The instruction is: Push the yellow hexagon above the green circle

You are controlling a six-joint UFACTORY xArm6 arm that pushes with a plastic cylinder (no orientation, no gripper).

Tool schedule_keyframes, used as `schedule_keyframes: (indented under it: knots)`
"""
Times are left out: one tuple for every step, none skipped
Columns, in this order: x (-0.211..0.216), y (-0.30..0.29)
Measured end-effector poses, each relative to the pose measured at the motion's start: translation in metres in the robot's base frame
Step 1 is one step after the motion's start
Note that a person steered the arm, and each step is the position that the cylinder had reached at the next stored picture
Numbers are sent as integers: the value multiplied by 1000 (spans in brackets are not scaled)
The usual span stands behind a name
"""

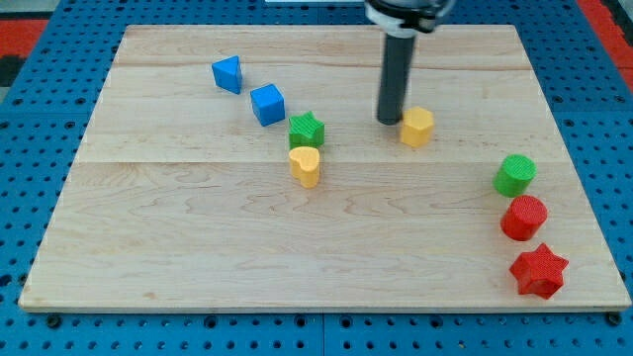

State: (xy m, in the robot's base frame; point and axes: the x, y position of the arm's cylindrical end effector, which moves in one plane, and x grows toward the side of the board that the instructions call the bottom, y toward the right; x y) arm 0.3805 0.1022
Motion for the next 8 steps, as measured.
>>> schedule_keyframes:
  knots:
    - [13,4]
    - [29,-23]
    - [33,22]
    - [29,28]
    - [20,33]
    - [27,67]
    - [33,79]
    - [39,53]
